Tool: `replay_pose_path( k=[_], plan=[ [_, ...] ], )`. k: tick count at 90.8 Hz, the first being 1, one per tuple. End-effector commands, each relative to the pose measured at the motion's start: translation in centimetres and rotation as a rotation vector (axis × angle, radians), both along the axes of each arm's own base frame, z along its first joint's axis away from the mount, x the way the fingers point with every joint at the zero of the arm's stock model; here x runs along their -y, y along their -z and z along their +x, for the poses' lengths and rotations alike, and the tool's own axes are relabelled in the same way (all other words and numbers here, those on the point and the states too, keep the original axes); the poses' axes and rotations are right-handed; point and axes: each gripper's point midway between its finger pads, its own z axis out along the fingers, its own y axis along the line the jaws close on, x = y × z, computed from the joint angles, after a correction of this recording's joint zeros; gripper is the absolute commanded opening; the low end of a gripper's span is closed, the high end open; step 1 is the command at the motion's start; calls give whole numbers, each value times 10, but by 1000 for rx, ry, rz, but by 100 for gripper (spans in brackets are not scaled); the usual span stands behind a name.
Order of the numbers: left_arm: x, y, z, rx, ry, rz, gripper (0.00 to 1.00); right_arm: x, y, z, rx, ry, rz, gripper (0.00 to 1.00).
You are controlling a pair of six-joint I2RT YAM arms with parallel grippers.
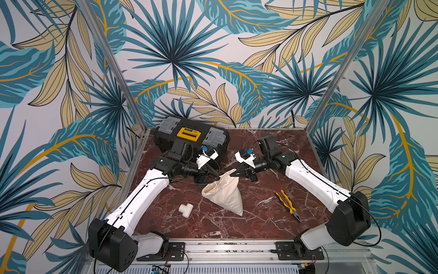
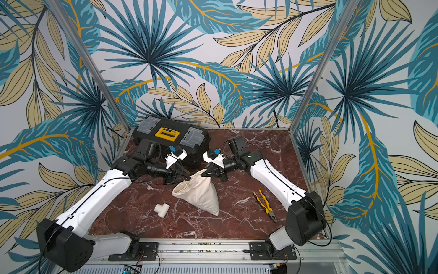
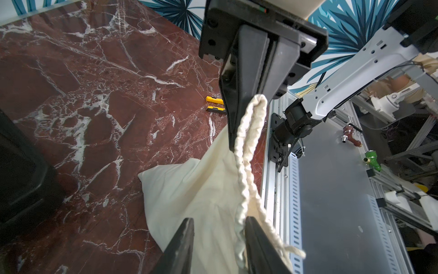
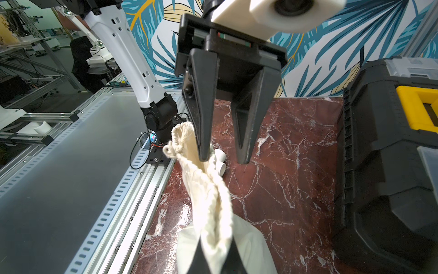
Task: Close the soil bag
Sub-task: Adjust the soil bag at the center of the board.
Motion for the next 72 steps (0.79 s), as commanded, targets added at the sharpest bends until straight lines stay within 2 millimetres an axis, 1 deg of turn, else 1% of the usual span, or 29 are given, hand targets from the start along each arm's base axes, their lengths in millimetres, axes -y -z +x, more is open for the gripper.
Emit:
replay_pose_path(
  k=[1,9,16,22,30,45,63,72],
  plan=[
    [5,-10,1,26,22,-7,33,3,-7,-1,0,15,-3,3],
    [9,-9,-1,22,34,-2,24,2,-7,1,4,25,-3,4],
    [11,-6,0,14,37,-1,10,2,-7,3,4,40,-9,5],
    [12,-5,0,6,36,-1,0,2,-7,4,3,43,-10,6],
    [12,-4,1,0,28,3,0,1,-8,6,6,58,-11,8],
    [13,-4,5,-14,16,0,0,1,-10,12,20,108,0,15],
    [19,-6,19,-66,-32,-15,0,2,-14,21,30,189,15,24],
    [19,-7,29,-91,-78,-6,0,4,-19,33,35,267,25,29]
  ],
)
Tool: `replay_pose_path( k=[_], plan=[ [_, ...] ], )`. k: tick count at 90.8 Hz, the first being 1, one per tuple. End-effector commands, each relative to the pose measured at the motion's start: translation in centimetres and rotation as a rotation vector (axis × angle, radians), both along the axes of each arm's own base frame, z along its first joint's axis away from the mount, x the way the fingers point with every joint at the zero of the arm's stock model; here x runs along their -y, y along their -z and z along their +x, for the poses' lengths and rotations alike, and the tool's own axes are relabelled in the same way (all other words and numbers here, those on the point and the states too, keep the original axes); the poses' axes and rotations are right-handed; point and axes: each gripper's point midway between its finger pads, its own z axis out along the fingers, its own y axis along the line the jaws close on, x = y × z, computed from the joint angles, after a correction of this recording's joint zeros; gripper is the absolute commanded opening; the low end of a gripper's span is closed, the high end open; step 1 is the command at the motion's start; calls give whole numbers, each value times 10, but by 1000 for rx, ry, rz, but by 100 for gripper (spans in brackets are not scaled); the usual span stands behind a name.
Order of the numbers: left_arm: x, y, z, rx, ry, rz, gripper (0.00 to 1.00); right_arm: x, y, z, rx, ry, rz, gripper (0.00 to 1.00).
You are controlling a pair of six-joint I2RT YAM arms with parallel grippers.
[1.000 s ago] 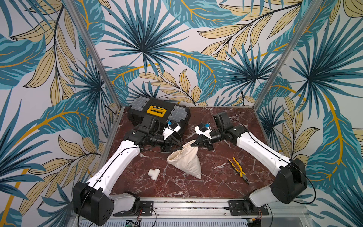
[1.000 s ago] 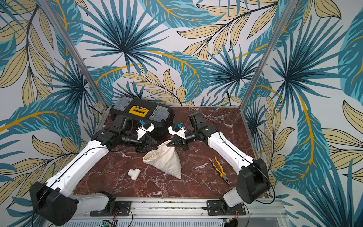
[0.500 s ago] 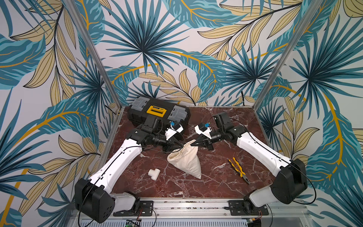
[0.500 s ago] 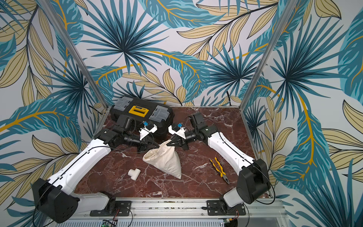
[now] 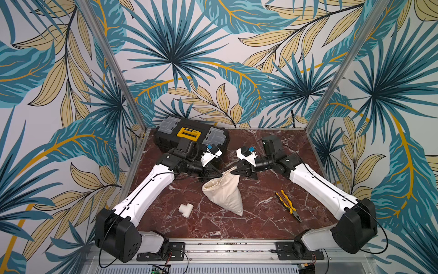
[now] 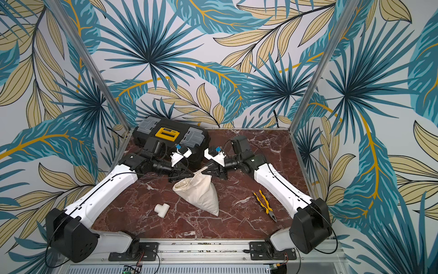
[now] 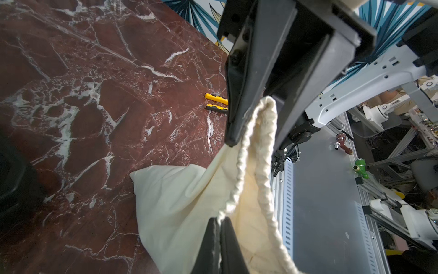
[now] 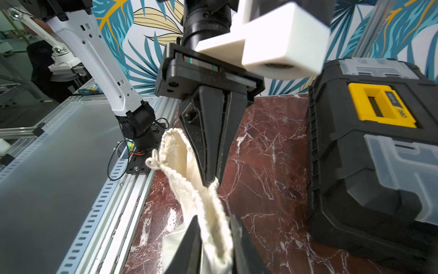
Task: Close the soil bag
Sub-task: Adjust the soil bag at the center of the board.
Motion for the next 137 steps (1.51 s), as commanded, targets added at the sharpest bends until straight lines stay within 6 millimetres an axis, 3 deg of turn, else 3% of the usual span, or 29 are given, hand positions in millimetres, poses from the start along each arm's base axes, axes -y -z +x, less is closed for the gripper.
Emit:
replay_pose_path(
  k=[1,24,32,39,50,70,91,100,110,137],
  plan=[
    [4,-16,16,10,-55,-14,0,3,-8,18,6,118,20,30],
    [6,-29,37,-45,-167,-16,0,26,-39,77,-139,470,43,43],
    [6,-39,43,-38,-206,-34,0,34,-52,93,-212,562,47,57],
    [8,-49,47,-34,-228,-63,0,39,-66,100,-275,595,49,70],
    [10,-66,54,-36,-265,-113,0,46,-83,107,-371,648,42,81],
    [19,-83,60,-31,-301,-142,0,55,-95,113,-531,773,-43,92],
    [26,-80,64,-53,-337,-120,0,82,-78,102,-669,947,-200,95],
    [30,-81,66,-53,-350,-116,0,93,-69,86,-715,1001,-294,98],
    [37,-84,66,-39,-345,-113,0,98,-72,71,-720,1028,-334,99],
    [50,-88,68,-44,-324,-117,0,73,-57,46,-769,993,-416,99]
  ],
)
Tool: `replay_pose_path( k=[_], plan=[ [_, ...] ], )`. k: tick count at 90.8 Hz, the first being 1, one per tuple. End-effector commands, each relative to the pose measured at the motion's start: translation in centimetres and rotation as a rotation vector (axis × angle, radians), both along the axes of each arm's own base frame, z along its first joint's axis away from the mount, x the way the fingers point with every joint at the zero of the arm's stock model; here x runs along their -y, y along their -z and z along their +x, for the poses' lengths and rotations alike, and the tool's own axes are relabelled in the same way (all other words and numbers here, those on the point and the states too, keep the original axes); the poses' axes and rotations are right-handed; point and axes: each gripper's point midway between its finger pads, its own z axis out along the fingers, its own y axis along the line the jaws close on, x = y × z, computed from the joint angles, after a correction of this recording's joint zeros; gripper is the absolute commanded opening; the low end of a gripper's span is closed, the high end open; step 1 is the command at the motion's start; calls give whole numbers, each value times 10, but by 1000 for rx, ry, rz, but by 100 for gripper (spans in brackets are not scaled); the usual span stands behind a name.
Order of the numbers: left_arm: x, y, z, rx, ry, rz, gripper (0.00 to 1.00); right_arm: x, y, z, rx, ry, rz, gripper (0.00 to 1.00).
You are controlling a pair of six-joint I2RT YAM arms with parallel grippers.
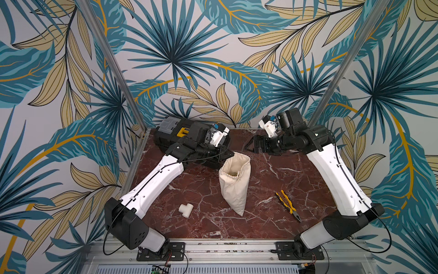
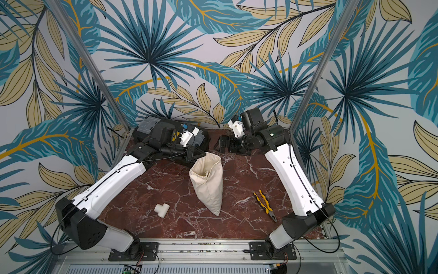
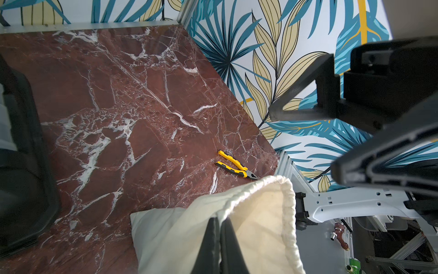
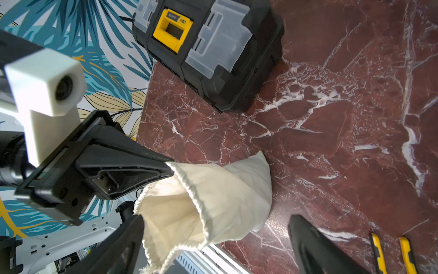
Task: Close the soil bag
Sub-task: Adjust the soil bag at the center of the board.
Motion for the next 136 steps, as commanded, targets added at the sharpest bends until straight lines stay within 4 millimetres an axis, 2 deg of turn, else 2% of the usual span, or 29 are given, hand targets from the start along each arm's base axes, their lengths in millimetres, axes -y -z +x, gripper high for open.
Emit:
replay_pose_path(
  k=[1,35,48,59,70,86,96,109,126,136],
  plan=[
    [3,-26,6,71,-7,-36,0,-3,13,-10,-53,17,-52,99],
    [1,-38,3,91,0,-34,0,-9,42,-19,-95,6,-148,98],
    [-1,-39,1,98,-2,-22,0,2,54,-28,-108,5,-232,96],
    [-2,-39,2,102,-8,-20,0,13,61,-33,-114,1,-284,89],
    [-4,-35,2,99,-13,1,0,11,54,-38,-122,6,-247,78],
    [-8,-34,2,106,-27,25,0,16,60,-44,-145,12,-254,56],
    [-10,-34,0,106,-33,34,0,13,54,-42,-138,23,-238,31],
    [-14,-36,-1,113,-40,48,0,10,37,-31,-90,49,-211,0],
    [-34,-42,-2,136,-133,107,0,13,10,-7,32,106,-217,0],
    [-48,-43,-7,126,-208,116,0,0,2,6,88,66,-198,0]
  ],
)
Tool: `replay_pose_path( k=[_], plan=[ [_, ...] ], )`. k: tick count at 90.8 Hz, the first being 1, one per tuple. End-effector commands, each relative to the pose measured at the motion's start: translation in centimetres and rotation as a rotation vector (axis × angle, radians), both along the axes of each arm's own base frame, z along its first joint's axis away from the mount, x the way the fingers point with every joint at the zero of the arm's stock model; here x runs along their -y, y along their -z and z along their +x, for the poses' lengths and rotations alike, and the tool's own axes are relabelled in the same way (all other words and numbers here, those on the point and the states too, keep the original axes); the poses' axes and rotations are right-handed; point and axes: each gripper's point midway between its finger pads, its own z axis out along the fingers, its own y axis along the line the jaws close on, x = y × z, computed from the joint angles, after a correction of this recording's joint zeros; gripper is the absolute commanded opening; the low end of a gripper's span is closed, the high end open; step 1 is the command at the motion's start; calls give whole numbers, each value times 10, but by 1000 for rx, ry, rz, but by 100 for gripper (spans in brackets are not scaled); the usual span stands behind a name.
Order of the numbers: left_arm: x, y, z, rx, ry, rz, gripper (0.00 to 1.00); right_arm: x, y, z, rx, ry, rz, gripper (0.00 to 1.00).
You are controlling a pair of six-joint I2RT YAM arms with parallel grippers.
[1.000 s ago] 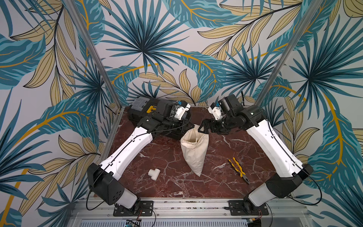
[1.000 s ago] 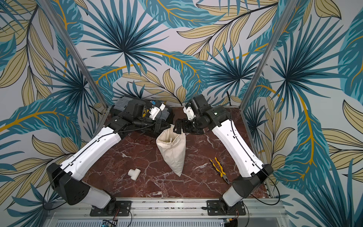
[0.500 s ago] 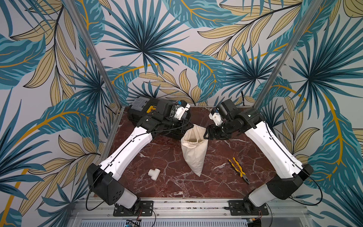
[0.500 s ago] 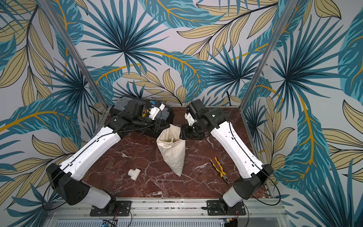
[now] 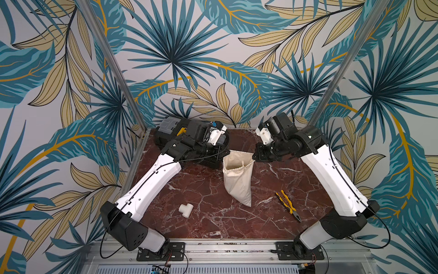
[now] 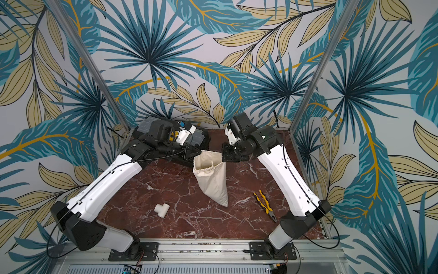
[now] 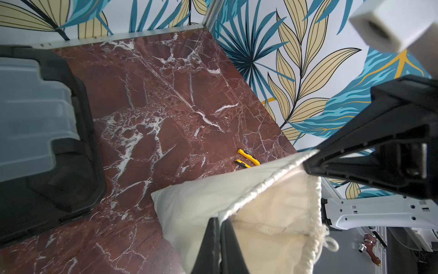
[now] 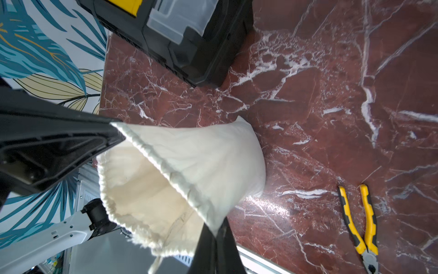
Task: Close the soil bag
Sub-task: Adjust the soil bag at the center of the board.
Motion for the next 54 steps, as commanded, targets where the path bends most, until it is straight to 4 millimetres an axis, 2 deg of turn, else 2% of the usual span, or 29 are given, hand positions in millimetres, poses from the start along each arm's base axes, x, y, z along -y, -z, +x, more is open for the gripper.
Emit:
replay_pose_path(
  k=[1,10,22,41,54],
  plan=[
    [-25,-30,-6,81,-113,-2,0,-7,-9,20,87,-19,-7,0],
    [-38,-24,-10,68,-199,-19,0,-24,-12,26,113,-81,33,0],
    [-54,-24,-22,81,-290,-18,0,-29,-9,33,126,-132,16,0],
    [-50,-10,-43,39,-324,4,0,-34,-5,41,151,-207,4,0],
    [-54,0,-46,19,-359,13,0,-43,5,45,133,-259,8,0]
  ],
)
